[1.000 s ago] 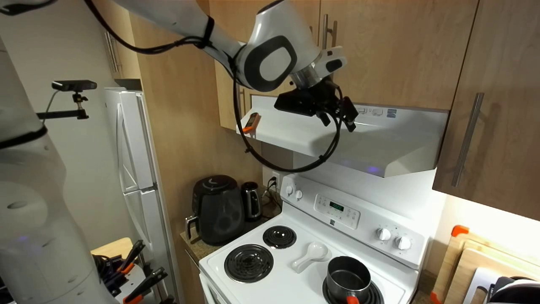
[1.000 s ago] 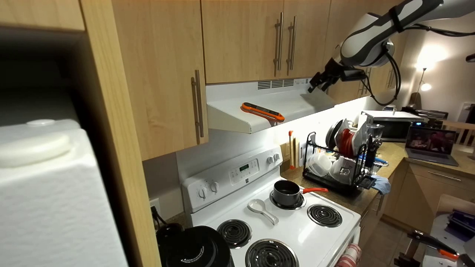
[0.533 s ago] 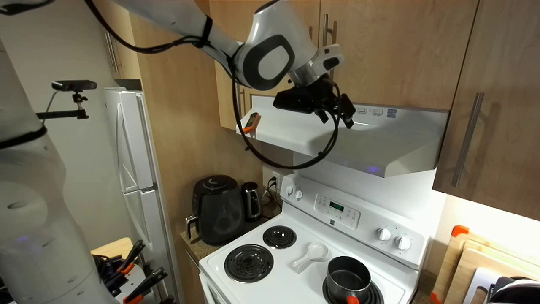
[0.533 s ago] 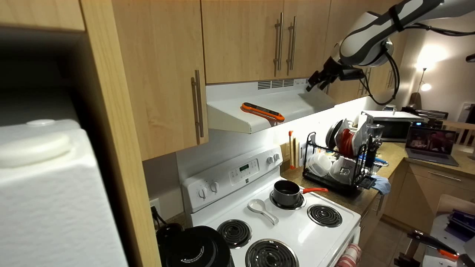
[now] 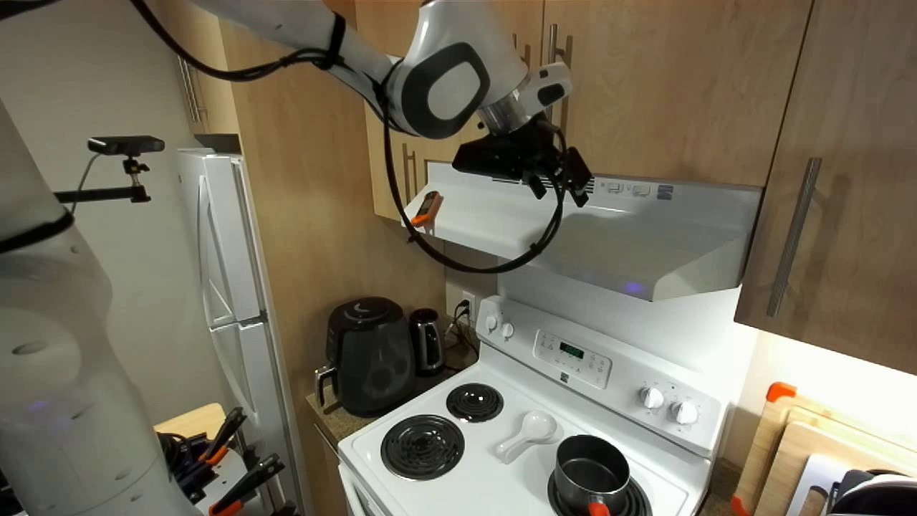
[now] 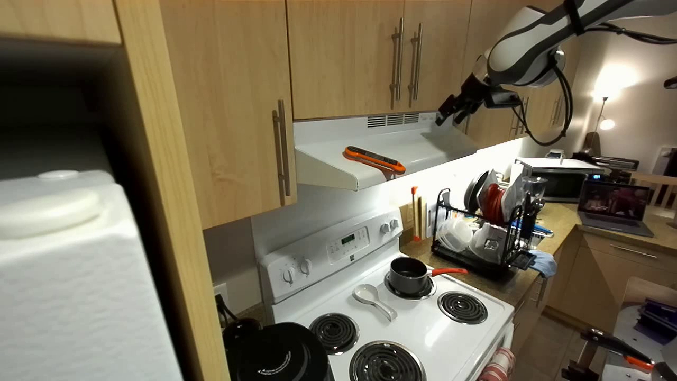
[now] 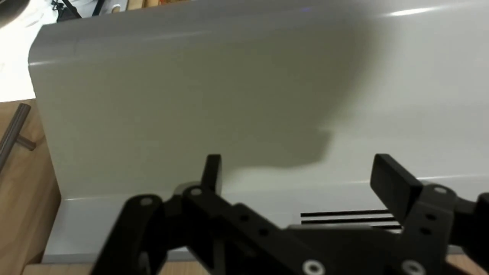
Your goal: Flip the switch on the white object.
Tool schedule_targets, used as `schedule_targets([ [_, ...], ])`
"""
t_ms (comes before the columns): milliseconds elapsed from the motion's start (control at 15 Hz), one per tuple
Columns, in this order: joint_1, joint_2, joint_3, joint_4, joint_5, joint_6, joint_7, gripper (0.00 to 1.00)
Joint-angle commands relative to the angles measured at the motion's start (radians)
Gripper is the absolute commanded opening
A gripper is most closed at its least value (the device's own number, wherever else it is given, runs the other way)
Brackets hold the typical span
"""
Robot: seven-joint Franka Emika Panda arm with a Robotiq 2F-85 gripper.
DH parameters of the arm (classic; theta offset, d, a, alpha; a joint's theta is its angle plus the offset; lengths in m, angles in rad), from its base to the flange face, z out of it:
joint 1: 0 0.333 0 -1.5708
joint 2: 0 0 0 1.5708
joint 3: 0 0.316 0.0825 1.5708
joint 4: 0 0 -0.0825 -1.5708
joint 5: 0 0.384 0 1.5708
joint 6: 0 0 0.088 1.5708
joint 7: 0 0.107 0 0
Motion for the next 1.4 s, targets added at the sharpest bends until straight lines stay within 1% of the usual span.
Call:
schedule_targets([
  [0, -0.010, 0.000, 0.010, 0.000, -0.002, -0.001, 0.004, 1.00],
  [333, -0.010, 0.000, 0.010, 0.000, -0.002, -0.001, 0.004, 1.00],
  [800, -0.021, 0.028, 0.006, -0.001, -0.027, 0.143, 0.002, 1.00],
  [1067, -0.013, 0.061, -0.015, -0.007, -0.032, 0.210, -0.032, 1.00],
  [1333, -0.016, 0.105, -0.032, 0.005, -0.040, 0.294, -0.035, 1.00],
])
